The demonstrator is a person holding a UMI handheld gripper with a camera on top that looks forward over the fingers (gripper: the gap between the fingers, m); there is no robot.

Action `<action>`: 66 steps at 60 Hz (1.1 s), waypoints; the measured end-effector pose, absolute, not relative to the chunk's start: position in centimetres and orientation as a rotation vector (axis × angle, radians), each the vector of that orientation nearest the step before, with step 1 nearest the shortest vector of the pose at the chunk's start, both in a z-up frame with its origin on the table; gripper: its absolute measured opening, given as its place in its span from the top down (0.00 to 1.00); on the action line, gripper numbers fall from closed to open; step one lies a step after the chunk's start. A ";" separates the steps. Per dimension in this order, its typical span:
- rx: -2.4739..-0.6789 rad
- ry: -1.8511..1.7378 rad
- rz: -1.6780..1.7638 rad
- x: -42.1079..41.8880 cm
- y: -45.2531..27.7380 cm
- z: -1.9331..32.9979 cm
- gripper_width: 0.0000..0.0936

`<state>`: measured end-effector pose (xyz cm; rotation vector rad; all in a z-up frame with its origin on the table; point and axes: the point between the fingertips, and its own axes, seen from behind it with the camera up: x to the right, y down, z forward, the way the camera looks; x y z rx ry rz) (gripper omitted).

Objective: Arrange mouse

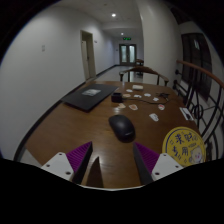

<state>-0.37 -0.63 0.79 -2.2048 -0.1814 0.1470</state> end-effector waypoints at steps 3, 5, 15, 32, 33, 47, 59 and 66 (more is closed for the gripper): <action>-2.219 -0.201 0.091 0.9 0.9 -0.4 0.11; -2.233 -0.216 0.056 1.6 1.9 -1.3 0.11; -2.241 -0.197 0.086 1.5 6.2 -1.8 0.12; -2.232 -0.085 0.065 3.8 12.5 -2.0 0.46; -2.232 -0.068 0.074 3.8 12.6 -2.0 0.46; -2.193 -0.185 0.120 1.7 11.0 0.9 0.63; -1.819 -0.145 0.148 7.3 7.2 20.3 0.63; -1.785 -0.097 0.028 15.4 4.3 22.4 0.64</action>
